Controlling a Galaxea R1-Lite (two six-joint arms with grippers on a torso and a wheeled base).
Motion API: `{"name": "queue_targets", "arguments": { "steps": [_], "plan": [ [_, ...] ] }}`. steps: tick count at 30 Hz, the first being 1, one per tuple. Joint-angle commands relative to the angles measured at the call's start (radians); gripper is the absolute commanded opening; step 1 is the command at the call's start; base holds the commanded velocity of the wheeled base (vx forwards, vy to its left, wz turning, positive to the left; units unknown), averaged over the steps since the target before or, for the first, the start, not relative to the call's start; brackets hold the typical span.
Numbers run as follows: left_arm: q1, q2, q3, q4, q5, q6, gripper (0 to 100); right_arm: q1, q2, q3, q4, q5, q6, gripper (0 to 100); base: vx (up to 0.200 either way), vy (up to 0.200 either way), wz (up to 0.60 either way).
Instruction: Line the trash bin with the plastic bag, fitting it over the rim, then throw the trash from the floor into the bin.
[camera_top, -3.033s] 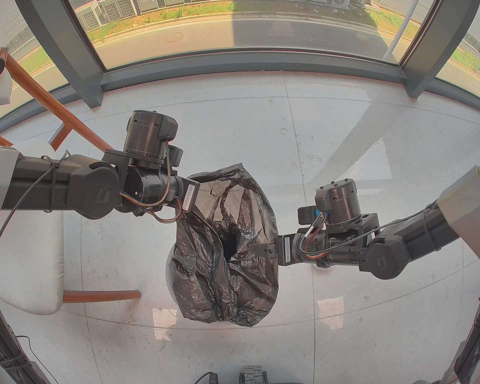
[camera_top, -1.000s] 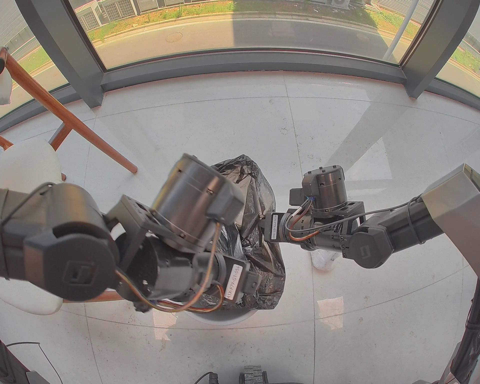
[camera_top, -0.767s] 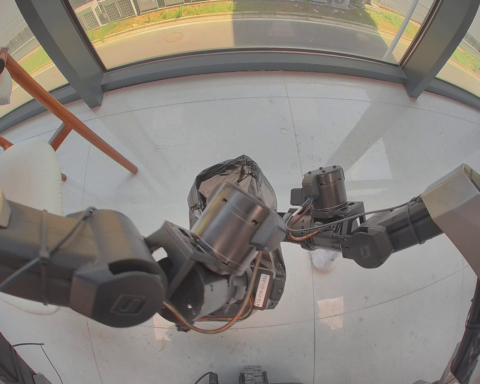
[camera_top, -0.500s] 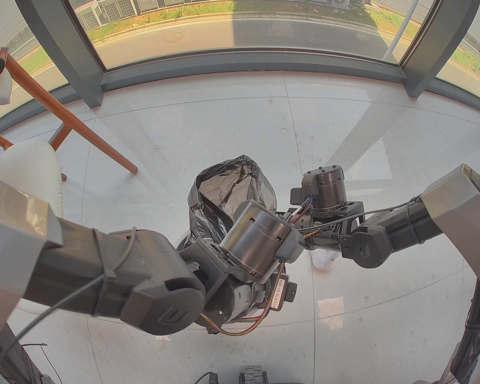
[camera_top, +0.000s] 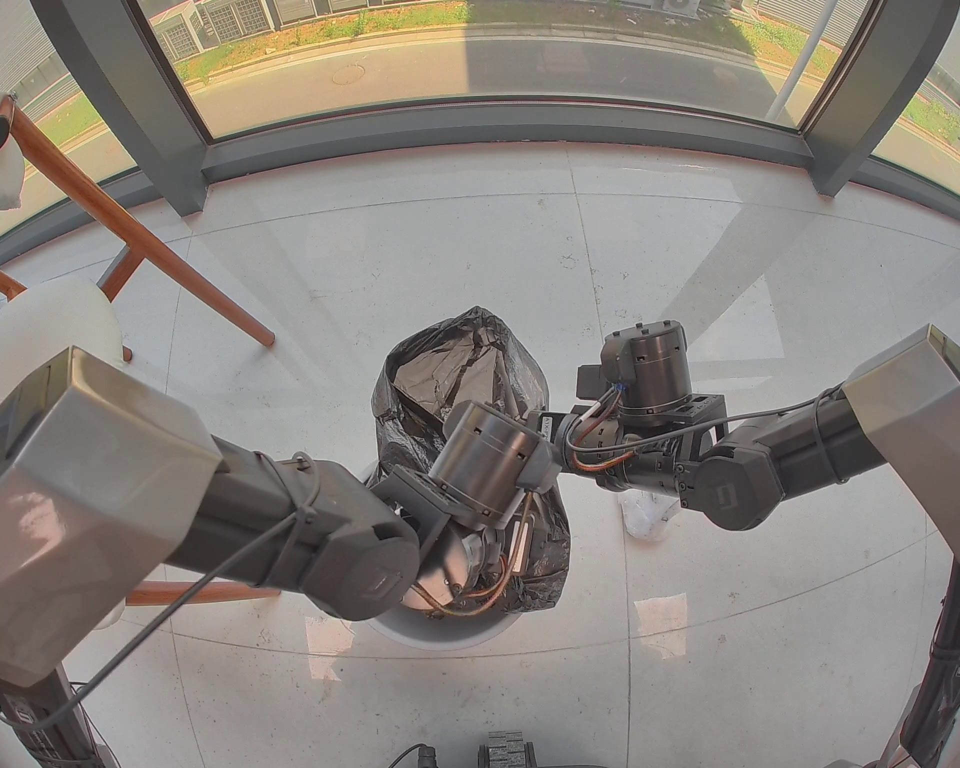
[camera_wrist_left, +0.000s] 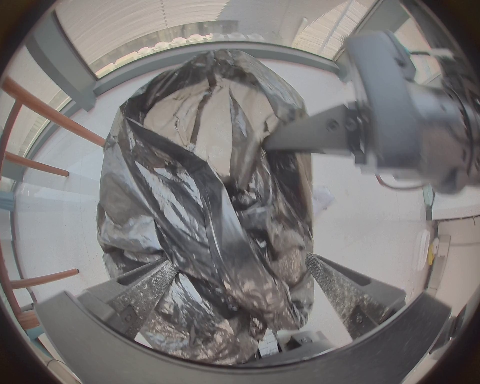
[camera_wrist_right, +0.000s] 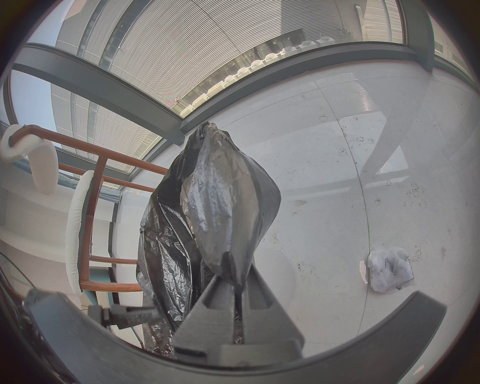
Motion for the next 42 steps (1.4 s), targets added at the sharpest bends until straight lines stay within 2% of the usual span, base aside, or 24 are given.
{"name": "queue_targets", "arguments": {
  "steps": [1, 8, 13, 14, 22, 26, 36, 42],
  "plan": [
    [0.020, 0.062, -0.034, -0.050, 0.029, 0.000, 100, 0.001, 0.001, -0.003, -0.001, 0.001, 0.000, 0, 0.000, 0.000, 0.00],
    [0.021, 0.109, -0.073, -0.073, 0.041, -0.005, 100, 0.003, -0.006, -0.001, -0.001, 0.000, 0.000, 0, 0.000, 0.000, 0.00],
    [0.044, 0.111, -0.067, -0.073, 0.090, 0.000, 100, 0.001, -0.007, -0.001, -0.001, 0.000, 0.000, 0, 0.000, 0.000, 0.00],
    [0.046, 0.109, -0.062, -0.071, 0.090, 0.001, 0, 0.001, -0.007, 0.001, -0.001, 0.000, 0.000, 0, 0.000, 0.000, 0.00],
    [0.059, 0.091, -0.061, -0.070, 0.090, 0.003, 0, 0.004, -0.004, 0.001, -0.001, 0.000, 0.000, 0, 0.000, 0.000, 0.00],
    [0.066, 0.011, -0.045, -0.053, 0.090, 0.003, 0, -0.002, -0.006, 0.010, -0.001, 0.000, 0.000, 0, 0.000, 0.000, 0.00],
    [0.168, -0.188, 0.013, 0.059, 0.078, 0.001, 0, -0.007, -0.006, 0.028, 0.001, 0.000, -0.006, 0, 0.000, 0.000, 0.00],
    [0.219, -0.257, 0.136, 0.059, 0.060, -0.007, 0, -0.013, -0.004, 0.060, 0.001, 0.000, -0.012, 0, 0.000, 0.000, 0.00]
  ]
}}
